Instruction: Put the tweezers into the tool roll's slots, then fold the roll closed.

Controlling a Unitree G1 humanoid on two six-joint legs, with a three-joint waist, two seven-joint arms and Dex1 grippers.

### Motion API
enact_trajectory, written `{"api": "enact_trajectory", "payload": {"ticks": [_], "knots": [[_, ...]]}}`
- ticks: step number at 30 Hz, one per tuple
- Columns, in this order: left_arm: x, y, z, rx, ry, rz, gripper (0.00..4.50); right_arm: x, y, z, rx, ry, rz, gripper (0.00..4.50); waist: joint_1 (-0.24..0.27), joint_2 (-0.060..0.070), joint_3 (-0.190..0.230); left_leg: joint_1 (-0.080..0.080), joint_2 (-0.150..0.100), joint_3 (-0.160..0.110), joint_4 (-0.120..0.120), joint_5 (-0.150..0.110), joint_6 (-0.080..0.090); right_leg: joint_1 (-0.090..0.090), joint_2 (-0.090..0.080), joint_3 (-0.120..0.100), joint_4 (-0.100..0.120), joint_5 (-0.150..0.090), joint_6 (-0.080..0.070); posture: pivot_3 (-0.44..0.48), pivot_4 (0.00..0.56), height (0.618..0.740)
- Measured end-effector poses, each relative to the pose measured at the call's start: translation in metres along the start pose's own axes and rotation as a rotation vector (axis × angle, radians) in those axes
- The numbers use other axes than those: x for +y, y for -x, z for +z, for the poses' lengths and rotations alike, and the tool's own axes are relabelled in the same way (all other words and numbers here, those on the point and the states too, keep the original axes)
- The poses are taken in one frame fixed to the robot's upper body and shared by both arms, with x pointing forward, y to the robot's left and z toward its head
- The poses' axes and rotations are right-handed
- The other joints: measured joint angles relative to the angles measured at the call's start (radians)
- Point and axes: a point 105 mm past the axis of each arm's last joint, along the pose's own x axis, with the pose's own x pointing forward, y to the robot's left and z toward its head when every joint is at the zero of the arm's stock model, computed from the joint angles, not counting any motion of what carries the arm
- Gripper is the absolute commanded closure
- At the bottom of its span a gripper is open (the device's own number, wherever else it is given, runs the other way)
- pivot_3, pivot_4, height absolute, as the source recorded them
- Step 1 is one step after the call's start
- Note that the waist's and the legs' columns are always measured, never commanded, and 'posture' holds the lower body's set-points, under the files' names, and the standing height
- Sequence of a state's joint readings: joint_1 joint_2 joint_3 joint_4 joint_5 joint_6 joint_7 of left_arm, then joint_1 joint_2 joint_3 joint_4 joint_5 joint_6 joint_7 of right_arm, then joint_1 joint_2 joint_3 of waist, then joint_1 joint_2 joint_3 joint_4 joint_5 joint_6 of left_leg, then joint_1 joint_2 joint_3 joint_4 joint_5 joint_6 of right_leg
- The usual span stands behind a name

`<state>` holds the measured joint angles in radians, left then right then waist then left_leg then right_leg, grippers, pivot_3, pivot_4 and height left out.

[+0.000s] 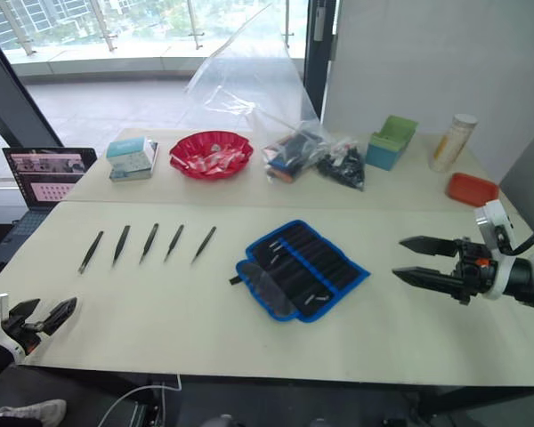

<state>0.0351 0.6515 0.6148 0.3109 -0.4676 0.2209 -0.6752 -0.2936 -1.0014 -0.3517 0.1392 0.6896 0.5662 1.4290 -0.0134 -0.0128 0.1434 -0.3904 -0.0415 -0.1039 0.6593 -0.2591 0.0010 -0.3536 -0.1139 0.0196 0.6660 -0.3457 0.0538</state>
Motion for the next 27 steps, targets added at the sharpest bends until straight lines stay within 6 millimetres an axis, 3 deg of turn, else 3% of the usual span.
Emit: {"api": "enact_trajectory", "payload": {"ticks": [4,9,15,18,27], "knots": [[0.005,-0.023,0.005,-0.011,0.025,0.06,0.0,-0.001,0.0,-0.001,-0.004,0.018,-0.026,0.02,0.004,0.0,0.0,0.0,-0.001,0.0,0.0,0.0,0.0,0.0,-0.001,-0.001,0.001,0.0,0.0,0.0,0.15,0.74],[-0.008,-0.05,0.012,-0.026,0.021,0.016,0.0,0.0,-0.001,-0.006,0.015,0.017,-0.043,0.02,0.001,0.0,0.0,-0.001,-0.002,0.0,0.001,0.001,-0.001,-0.001,-0.001,-0.001,0.002,0.0,0.0,0.0,0.15,0.74],[-0.01,-0.067,0.012,-0.01,-0.001,0.015,0.0,0.005,-0.007,-0.005,0.027,0.037,-0.047,0.02,-0.004,-0.001,0.0,0.0,-0.001,0.0,0.001,0.001,-0.001,-0.001,0.0,-0.001,0.006,0.0,0.0,0.0,0.15,0.74],[-0.009,-0.072,0.013,-0.006,-0.017,0.028,0.81,0.006,-0.009,-0.007,0.023,0.028,-0.055,0.0,-0.002,-0.001,0.0,0.0,-0.002,0.0,0.001,0.001,-0.001,-0.002,-0.001,-0.001,0.007,0.0,0.0,0.0,0.15,0.74],[-0.003,-0.078,0.012,-0.02,-0.038,0.08,3.8,0.006,-0.011,-0.01,0.034,0.025,-0.074,0.0,0.001,-0.001,0.0,0.001,-0.004,-0.001,0.002,0.001,-0.002,-0.001,-0.002,-0.001,0.009,0.0,0.0,0.0,0.15,0.74]]}}
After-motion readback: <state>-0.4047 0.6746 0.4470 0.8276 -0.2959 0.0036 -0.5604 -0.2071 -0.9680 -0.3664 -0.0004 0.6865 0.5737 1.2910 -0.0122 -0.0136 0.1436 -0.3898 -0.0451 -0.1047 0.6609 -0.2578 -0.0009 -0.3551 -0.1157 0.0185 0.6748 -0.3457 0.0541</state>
